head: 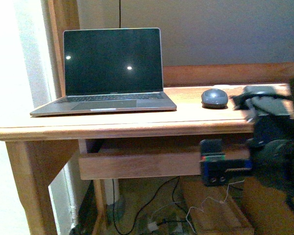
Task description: Place mouse
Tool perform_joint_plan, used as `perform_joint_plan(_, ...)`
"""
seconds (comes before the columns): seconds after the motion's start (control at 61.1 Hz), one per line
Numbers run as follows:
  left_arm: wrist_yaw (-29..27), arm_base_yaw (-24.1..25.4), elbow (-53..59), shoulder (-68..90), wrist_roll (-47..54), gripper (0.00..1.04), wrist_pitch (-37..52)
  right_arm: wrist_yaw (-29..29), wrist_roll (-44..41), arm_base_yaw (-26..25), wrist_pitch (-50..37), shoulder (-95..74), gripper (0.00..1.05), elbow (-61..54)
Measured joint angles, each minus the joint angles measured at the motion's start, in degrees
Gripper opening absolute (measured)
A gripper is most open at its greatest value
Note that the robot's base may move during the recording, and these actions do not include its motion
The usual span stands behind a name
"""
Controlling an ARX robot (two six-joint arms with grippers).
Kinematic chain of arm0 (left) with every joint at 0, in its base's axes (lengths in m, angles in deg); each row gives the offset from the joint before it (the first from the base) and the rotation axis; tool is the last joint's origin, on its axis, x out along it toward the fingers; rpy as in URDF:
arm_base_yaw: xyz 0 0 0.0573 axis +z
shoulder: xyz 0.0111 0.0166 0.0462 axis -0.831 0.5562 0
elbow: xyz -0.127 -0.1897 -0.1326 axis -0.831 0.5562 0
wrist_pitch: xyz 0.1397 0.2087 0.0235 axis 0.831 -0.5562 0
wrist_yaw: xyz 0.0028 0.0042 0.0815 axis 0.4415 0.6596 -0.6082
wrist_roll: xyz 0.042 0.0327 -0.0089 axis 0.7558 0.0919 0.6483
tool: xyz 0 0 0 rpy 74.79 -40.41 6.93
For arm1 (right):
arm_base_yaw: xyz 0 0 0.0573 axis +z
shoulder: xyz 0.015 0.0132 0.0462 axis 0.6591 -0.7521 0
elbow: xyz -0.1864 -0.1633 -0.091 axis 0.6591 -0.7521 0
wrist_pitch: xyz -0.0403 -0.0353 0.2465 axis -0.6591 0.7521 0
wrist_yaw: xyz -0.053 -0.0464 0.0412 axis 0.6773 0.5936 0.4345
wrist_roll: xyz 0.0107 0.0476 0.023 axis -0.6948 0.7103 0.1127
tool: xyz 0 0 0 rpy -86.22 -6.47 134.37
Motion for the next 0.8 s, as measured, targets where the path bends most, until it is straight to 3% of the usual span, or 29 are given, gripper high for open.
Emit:
perform_joint_plan(0.18, 0.0, 0.0, 0.0, 0.0, 0.0, 0.97, 0.0, -2.8, 5.1, -4.4, 4.2, 18.6, 0.97, -12.1)
perform_joint_plan(0.36, 0.0, 0.0, 0.0, 0.0, 0.0, 0.97, 0.0, -6.1, 8.6, -6.9, 16.3, 42.7, 0.97, -24.8)
perform_joint_plan(0.458, 0.0, 0.0, 0.0, 0.0, 0.0, 0.97, 0.0, -5.2, 10.3, -5.5, 25.0, 56.0, 0.97, -29.2)
perform_joint_plan(0.589, 0.0, 0.0, 0.0, 0.0, 0.0, 0.97, 0.0, 0.7, 13.7, 1.0, 38.9, 77.3, 0.97, -33.7)
perform_joint_plan(0.72, 0.0, 0.0, 0.0, 0.0, 0.0, 0.97, 0.0, 4.2, 16.5, 3.7, 36.4, 83.8, 0.97, -36.9)
perform_joint_plan(0.753, 0.0, 0.0, 0.0, 0.0, 0.0, 0.97, 0.0, 7.5, 13.5, 4.5, 33.6, 84.6, 0.92, -38.5)
perform_joint_plan(0.802, 0.0, 0.0, 0.0, 0.0, 0.0, 0.97, 0.0, 7.9, 8.5, 3.8, 31.6, 86.5, 0.84, -40.7)
